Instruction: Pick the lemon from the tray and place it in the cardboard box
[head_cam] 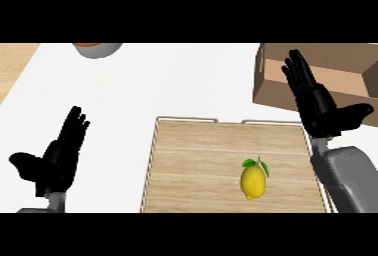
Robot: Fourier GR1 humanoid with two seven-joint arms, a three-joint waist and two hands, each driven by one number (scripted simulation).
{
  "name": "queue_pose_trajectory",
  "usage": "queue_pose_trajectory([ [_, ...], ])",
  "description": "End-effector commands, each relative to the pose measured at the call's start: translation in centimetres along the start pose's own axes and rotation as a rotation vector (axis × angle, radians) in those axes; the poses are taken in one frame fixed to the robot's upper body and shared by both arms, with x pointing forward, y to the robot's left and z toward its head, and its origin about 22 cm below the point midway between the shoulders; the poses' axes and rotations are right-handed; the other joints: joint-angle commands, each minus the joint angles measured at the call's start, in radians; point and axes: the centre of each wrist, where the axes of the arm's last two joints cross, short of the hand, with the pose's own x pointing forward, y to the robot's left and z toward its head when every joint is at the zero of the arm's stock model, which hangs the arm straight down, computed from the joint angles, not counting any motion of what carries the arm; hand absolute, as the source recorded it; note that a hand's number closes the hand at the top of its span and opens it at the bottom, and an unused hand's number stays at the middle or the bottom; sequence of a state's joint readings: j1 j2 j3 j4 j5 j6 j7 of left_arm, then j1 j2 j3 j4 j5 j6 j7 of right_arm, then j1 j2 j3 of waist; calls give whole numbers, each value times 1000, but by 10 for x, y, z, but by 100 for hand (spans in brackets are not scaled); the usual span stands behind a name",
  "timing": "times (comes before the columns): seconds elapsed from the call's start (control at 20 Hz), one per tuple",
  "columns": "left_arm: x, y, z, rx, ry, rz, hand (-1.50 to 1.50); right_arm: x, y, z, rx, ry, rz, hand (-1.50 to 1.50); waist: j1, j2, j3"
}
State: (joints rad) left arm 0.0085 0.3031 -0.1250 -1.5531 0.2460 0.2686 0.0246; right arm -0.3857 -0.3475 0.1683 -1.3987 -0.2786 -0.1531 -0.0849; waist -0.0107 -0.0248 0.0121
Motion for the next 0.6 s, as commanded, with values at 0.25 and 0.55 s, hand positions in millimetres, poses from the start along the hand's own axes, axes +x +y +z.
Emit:
queue_pose_trajectory([
  [0.25, 51, 27, -18, -158, -264, -332, 0, 105, -57, 7, -306, -229, 333, -150, -144, -36, -22],
  [0.55, 55, 28, -16, -284, -256, -334, 0, 106, -65, 71, -239, -23, 699, -150, -109, -6, -17],
])
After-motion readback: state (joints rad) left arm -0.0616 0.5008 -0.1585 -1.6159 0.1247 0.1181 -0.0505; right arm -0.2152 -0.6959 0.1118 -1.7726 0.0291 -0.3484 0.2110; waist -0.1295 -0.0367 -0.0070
